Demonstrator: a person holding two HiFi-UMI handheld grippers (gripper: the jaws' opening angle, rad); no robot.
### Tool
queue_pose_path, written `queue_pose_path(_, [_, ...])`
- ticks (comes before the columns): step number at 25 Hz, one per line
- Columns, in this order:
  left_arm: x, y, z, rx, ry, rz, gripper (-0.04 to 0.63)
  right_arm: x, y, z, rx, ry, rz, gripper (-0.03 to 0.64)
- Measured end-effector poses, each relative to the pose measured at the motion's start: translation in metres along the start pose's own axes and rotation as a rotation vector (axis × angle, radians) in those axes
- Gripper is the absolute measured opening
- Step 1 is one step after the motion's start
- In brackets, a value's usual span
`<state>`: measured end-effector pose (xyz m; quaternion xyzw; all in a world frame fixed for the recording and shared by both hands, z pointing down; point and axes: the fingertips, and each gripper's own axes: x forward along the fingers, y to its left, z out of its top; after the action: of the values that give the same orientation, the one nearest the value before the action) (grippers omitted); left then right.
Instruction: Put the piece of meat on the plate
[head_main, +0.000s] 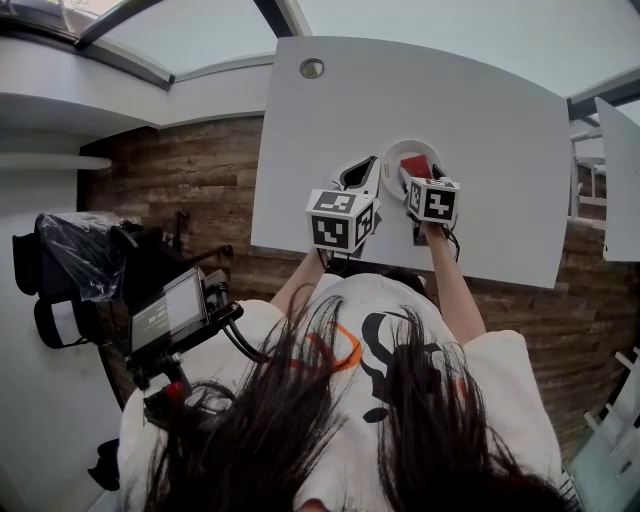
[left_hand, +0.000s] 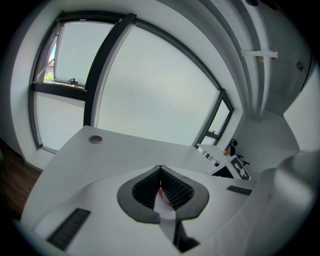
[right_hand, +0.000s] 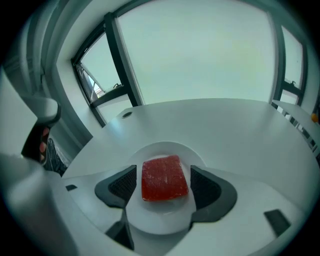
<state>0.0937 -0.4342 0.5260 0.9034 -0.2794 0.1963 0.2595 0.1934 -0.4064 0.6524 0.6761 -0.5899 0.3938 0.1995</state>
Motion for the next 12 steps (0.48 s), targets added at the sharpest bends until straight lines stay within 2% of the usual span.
queue_pose_path(3, [0.0,0.002,-0.003,0.002,0.005,-0.001,0.006,-0.013,-0.005,0.009,0.104,-0.046,0.017,0.324])
queue_pose_path(8, [0.002,-0.003,-0.011,0.008,0.018,-0.019,0.006,-0.043,-0.016,0.018,0.336,-0.157,0.069,0.324])
queue_pose_path(12, [-0.003,-0.008,-0.017,0.006,0.027,-0.045,0.006,-0.073,-0.004,0.031,0.445,-0.255,0.144,0.322])
